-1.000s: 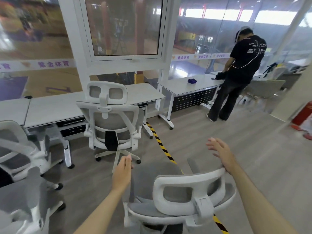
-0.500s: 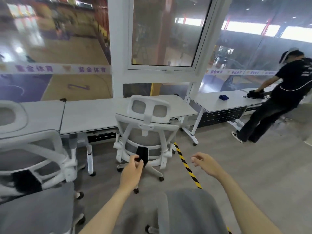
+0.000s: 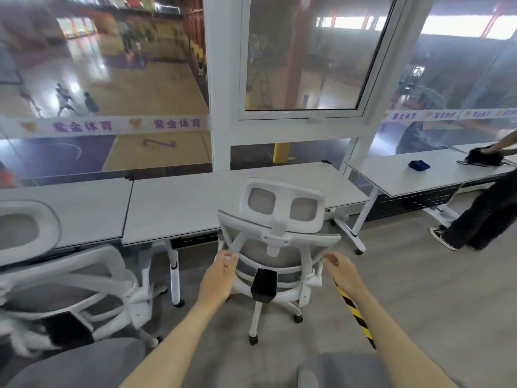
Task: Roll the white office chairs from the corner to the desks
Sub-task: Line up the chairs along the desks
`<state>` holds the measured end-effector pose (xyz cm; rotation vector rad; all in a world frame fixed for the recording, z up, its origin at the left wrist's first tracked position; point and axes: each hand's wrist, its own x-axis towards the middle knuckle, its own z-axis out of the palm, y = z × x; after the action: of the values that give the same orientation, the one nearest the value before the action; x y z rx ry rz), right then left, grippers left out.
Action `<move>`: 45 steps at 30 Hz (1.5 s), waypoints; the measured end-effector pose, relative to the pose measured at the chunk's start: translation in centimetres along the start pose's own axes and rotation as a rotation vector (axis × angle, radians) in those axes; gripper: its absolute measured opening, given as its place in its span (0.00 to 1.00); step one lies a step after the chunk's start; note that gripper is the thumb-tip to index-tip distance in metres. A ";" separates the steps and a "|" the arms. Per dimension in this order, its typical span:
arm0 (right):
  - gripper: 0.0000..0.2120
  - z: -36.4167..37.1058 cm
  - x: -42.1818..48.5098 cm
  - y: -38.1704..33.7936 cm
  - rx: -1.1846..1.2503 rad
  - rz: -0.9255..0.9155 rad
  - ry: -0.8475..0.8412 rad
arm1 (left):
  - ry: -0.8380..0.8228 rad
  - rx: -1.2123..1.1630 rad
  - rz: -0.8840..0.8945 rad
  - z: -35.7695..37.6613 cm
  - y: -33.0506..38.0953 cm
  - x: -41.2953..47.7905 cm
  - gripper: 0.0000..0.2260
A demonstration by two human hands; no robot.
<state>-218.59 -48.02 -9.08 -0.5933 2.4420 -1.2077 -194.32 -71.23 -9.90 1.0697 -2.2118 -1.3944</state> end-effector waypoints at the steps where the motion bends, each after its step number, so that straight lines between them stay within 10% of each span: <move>1: 0.10 0.3 1.7 -0.3 0.041 0.011 0.046 | 0.003 -0.002 0.007 -0.2 0.8 1.3 0.16; 11: 0.25 3.4 15.9 0.4 0.056 0.214 0.393 | 0.051 0.018 -0.046 1.3 6.1 18.3 0.11; 23: 0.11 6.3 16.8 -0.6 0.384 0.137 0.454 | -0.266 0.517 -0.193 3.4 2.4 26.7 0.50; 33: 0.17 4.5 19.1 0.0 0.339 0.086 0.411 | -0.160 0.691 -0.123 5.3 4.3 21.6 0.50; 45: 0.28 9.0 26.2 0.0 0.294 0.152 0.305 | -0.037 0.290 -0.172 4.4 1.8 20.3 0.59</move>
<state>-236.56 -67.35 -17.56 -0.1448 2.4208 -1.6520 -211.37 -82.85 -12.87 1.3693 -2.4534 -1.1879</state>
